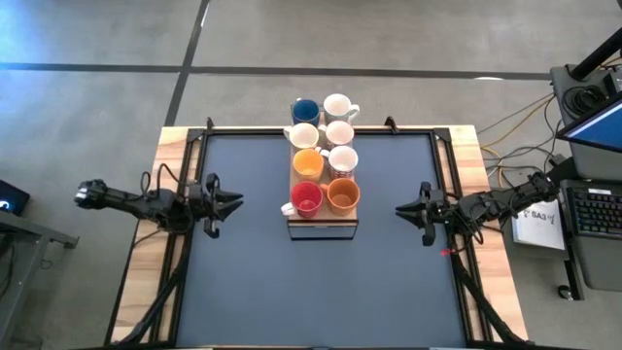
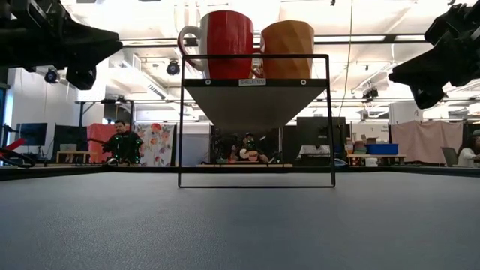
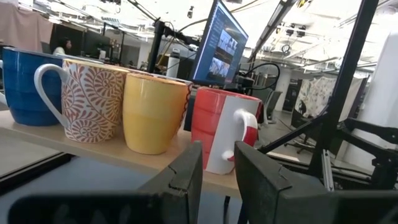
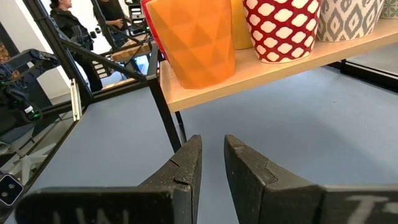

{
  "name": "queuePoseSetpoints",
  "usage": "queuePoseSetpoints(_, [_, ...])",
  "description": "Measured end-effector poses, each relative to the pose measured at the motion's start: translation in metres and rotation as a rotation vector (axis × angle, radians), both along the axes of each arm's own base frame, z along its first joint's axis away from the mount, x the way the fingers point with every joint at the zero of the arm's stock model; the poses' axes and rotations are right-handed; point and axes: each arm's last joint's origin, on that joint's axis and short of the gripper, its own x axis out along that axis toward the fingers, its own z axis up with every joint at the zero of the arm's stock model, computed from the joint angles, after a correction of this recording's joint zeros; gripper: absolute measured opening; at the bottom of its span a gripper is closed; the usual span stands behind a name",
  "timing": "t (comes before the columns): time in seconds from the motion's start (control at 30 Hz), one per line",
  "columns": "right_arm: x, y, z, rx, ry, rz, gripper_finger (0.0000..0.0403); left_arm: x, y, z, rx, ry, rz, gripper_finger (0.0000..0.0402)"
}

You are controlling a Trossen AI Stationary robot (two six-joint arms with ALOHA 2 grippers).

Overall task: Place coffee mugs
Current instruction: Return to Home Position

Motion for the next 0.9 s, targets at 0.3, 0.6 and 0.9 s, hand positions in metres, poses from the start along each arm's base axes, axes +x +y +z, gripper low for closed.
queuePoseSetpoints(0.3, [0.0,0.0,0.0,0.0,0.0,0.0,0.0057,0.0014,-0.0004,-0.0014,0.004,0.017,0.0,0.0075])
queuePoseSetpoints(0.6, [0.0,0.0,0.0,0.0,0.0,0.0,0.0057,0.003,-0.0007,-0.003,0.008,0.036,0.0,0.0075])
queuePoseSetpoints(0.9, [0.0,0.0,0.0,0.0,0.0,0.0,0.0057,0.0049,-0.0012,-0.005,0.014,0.059,0.0,0.0075])
